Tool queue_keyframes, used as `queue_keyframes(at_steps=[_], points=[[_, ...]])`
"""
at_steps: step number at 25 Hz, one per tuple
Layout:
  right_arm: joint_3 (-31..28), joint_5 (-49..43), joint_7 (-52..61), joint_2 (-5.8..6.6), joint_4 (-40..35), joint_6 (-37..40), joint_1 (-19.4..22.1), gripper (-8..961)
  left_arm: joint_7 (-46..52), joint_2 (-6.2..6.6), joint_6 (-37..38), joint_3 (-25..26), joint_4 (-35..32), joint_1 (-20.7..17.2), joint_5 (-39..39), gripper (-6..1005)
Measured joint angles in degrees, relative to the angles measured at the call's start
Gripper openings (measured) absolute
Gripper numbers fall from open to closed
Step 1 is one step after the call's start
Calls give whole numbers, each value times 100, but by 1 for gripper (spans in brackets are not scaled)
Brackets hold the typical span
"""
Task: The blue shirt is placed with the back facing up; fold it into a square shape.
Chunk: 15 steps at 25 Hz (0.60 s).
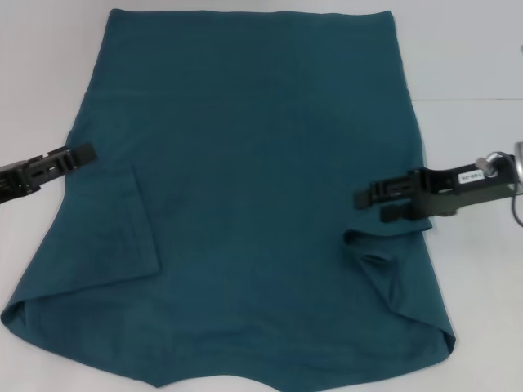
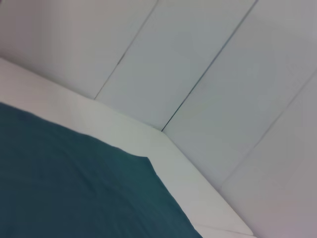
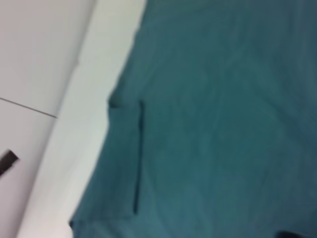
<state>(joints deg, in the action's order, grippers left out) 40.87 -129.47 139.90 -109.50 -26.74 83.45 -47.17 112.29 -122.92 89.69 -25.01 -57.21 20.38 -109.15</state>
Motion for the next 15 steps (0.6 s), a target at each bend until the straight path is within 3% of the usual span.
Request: queue_keyframes(at_steps=[7, 10, 15], points=[[6, -93, 77, 237, -230, 218, 197, 884, 1593, 317, 541, 45, -42, -99, -469, 724], [6, -95, 63, 243, -443, 286, 265, 884, 2468, 424, 970, 344, -162, -113, -1042, 725], [14, -98, 8, 229, -500, 309, 283, 884, 2977, 485, 1180, 801, -194, -99, -1862, 725]])
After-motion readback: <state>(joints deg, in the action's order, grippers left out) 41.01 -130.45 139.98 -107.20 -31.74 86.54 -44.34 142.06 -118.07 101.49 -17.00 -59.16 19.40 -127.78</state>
